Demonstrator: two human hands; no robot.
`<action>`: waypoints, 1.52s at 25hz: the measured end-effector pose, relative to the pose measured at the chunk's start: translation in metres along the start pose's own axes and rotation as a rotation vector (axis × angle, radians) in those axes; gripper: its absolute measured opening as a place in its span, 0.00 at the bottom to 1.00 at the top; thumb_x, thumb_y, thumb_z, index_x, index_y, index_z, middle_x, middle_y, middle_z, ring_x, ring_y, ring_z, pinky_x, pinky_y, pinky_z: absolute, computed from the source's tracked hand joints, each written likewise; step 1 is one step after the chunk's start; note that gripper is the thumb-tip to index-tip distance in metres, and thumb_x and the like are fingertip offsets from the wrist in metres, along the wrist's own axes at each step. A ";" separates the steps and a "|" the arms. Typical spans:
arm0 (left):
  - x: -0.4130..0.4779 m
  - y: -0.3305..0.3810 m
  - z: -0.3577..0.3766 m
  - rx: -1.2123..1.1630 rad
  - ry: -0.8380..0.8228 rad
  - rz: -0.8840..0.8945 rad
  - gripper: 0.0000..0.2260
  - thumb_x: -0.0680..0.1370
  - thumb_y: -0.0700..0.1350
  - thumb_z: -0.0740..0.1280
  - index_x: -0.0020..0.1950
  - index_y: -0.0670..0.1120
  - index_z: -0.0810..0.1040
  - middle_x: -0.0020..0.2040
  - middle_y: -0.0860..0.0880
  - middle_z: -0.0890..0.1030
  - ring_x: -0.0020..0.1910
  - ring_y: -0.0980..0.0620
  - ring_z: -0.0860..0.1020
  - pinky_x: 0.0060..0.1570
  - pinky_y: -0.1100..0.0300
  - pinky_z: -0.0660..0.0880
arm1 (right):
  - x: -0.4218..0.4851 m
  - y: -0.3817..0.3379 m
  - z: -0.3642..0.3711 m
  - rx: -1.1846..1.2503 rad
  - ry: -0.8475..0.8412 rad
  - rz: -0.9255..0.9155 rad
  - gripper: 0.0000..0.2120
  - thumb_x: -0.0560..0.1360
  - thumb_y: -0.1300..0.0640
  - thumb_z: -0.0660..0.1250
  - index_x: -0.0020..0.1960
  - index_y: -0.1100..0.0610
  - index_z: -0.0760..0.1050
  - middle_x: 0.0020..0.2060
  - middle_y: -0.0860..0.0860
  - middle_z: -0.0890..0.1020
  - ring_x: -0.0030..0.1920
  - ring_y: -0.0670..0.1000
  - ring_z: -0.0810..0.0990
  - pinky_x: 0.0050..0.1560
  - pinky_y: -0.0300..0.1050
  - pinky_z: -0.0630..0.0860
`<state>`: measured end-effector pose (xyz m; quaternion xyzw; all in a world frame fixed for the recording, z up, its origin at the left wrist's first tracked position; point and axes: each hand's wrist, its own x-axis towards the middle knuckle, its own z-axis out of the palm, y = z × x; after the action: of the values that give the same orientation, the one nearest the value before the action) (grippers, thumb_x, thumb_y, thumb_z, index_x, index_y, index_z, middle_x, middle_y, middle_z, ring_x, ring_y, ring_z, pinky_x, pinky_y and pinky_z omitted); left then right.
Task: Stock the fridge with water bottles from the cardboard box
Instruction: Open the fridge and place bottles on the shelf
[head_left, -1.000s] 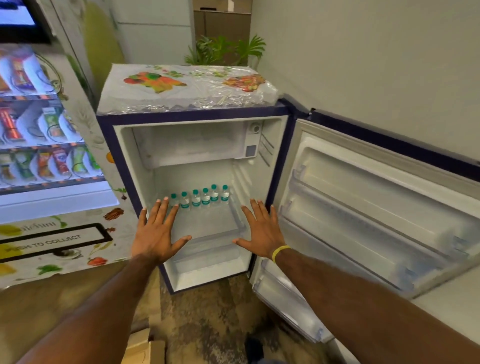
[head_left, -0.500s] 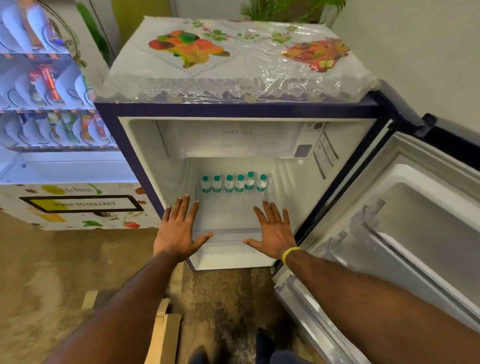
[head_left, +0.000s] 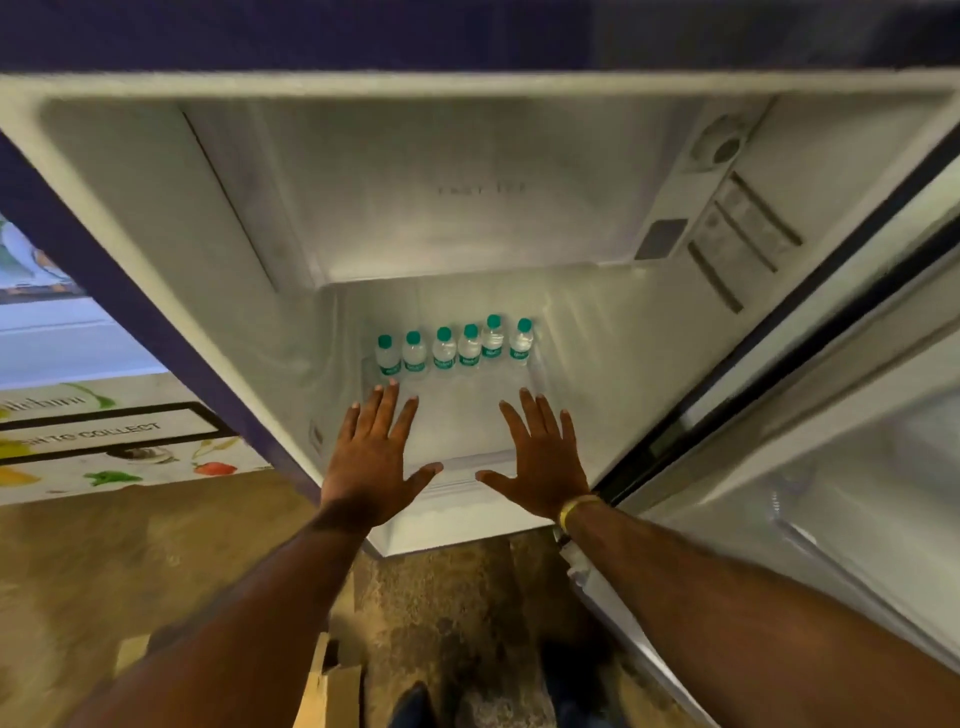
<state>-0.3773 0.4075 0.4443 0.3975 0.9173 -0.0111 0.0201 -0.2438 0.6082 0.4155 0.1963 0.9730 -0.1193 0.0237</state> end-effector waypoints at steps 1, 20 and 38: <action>0.008 0.000 0.016 -0.001 0.014 -0.005 0.41 0.75 0.73 0.47 0.80 0.50 0.47 0.80 0.45 0.45 0.79 0.44 0.45 0.75 0.46 0.44 | 0.012 0.003 0.018 0.000 0.009 -0.002 0.47 0.69 0.26 0.58 0.80 0.50 0.52 0.79 0.56 0.50 0.79 0.59 0.49 0.76 0.65 0.47; 0.136 -0.036 0.251 -0.135 0.181 -0.229 0.39 0.77 0.70 0.52 0.80 0.48 0.47 0.81 0.46 0.47 0.79 0.45 0.46 0.77 0.46 0.49 | 0.174 0.033 0.247 0.134 0.202 -0.126 0.46 0.72 0.31 0.64 0.79 0.54 0.52 0.79 0.55 0.53 0.79 0.58 0.51 0.76 0.60 0.48; 0.266 -0.088 0.221 -0.556 0.401 -0.381 0.16 0.77 0.45 0.71 0.64 0.46 0.76 0.63 0.47 0.78 0.62 0.50 0.76 0.63 0.64 0.70 | 0.334 -0.040 0.178 0.415 0.083 -0.050 0.22 0.78 0.47 0.66 0.68 0.56 0.68 0.61 0.53 0.78 0.57 0.52 0.79 0.57 0.42 0.77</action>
<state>-0.6172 0.5326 0.2118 0.1937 0.9285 0.3120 -0.0549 -0.5676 0.6547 0.2203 0.1775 0.9323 -0.3092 -0.0601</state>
